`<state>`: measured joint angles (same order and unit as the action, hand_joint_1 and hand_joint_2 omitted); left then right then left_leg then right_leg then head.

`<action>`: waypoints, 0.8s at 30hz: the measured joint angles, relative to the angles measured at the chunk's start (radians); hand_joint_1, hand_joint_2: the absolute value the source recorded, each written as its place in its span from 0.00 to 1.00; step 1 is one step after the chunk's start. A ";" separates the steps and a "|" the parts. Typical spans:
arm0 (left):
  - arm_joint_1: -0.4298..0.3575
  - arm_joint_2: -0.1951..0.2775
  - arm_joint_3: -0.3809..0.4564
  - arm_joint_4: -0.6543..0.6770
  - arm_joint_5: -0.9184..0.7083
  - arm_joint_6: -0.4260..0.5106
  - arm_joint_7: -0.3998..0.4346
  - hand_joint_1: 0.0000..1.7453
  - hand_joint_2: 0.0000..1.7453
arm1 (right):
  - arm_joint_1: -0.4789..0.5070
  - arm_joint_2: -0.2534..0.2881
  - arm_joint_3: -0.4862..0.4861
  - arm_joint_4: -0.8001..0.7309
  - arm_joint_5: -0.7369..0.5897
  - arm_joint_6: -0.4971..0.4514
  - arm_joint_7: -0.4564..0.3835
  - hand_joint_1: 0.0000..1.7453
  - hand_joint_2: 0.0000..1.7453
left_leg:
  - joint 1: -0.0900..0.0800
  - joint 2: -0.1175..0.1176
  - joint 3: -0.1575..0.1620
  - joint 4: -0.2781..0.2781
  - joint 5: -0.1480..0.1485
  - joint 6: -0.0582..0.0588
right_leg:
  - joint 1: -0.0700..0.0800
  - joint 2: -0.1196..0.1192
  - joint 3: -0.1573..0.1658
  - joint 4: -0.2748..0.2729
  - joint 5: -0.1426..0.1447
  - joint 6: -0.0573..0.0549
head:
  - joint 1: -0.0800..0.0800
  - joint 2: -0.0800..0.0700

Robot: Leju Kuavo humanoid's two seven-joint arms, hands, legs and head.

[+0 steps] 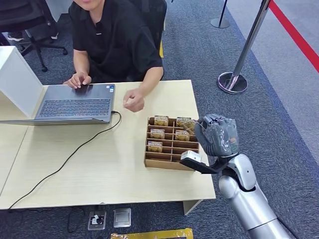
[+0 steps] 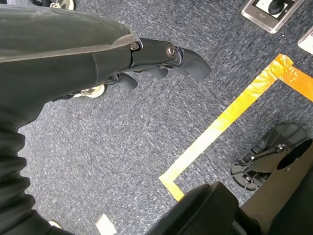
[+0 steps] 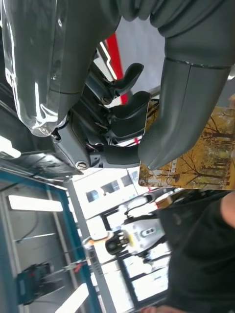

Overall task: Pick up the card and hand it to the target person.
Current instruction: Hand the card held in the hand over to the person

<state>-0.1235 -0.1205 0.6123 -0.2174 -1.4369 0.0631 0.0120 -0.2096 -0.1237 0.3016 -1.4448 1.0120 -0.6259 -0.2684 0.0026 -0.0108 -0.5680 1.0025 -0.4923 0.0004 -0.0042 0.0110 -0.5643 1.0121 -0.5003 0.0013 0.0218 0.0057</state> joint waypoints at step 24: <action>-0.017 -0.011 -0.017 0.000 -0.023 0.015 0.027 0.00 0.00 | -0.354 0.229 0.079 0.307 0.116 -0.061 -0.035 0.00 0.50 | 0.000 0.000 0.000 0.000 0.002 -0.001 | 0.000 0.000 -0.001 0.002 0.001 -0.001 | 0.000 0.000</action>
<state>-0.1405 -0.1316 0.5955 -0.2174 -1.4599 0.0782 0.0393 -0.5640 0.1050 0.3810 -1.1375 1.1283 -0.6868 -0.3037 0.0027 -0.0106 -0.5682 1.0025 -0.4908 -0.0009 -0.0041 0.0114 -0.5655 1.0137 -0.4997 0.0004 0.0219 0.0055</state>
